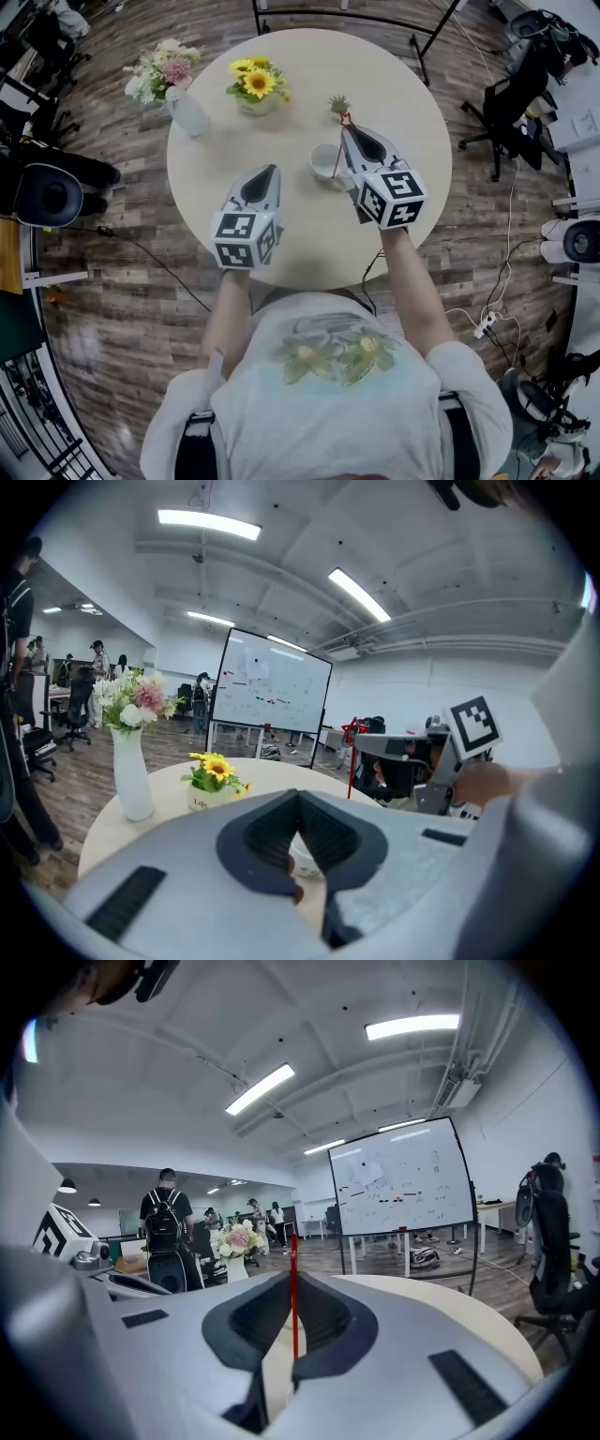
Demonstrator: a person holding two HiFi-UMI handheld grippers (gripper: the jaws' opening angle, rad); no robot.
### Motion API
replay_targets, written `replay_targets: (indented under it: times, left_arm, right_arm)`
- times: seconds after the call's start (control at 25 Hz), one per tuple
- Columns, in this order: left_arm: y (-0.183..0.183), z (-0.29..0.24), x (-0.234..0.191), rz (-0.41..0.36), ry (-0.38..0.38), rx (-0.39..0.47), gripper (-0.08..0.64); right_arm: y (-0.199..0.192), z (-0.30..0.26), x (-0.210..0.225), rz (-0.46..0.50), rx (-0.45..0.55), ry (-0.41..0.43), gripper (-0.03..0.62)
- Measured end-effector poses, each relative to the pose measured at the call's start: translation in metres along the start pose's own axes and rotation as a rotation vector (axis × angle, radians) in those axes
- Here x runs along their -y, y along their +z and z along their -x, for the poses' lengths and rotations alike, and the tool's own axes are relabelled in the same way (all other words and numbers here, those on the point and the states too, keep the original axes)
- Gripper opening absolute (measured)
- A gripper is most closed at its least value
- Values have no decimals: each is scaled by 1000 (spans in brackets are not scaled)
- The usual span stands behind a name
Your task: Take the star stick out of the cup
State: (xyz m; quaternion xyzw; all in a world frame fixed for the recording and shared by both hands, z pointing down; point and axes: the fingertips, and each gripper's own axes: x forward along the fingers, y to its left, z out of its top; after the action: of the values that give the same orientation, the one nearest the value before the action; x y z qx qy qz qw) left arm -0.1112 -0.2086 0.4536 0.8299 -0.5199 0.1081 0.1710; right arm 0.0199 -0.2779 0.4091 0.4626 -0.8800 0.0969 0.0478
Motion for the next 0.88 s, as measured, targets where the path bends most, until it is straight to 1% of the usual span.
replay_targets:
  times: [0.4, 0.6, 0.88]
  left_arm:
    - [3, 13, 18, 10, 1, 21, 2]
    - [7, 21, 34, -18, 5, 36, 2]
    - [12, 30, 53, -20, 0, 48, 2]
  right_arm:
    - [0, 30, -22, -9, 15, 61, 31]
    - [-5, 45, -33, -19, 12, 91, 31]
    - [-12, 64, -45, -27, 0, 119, 31]
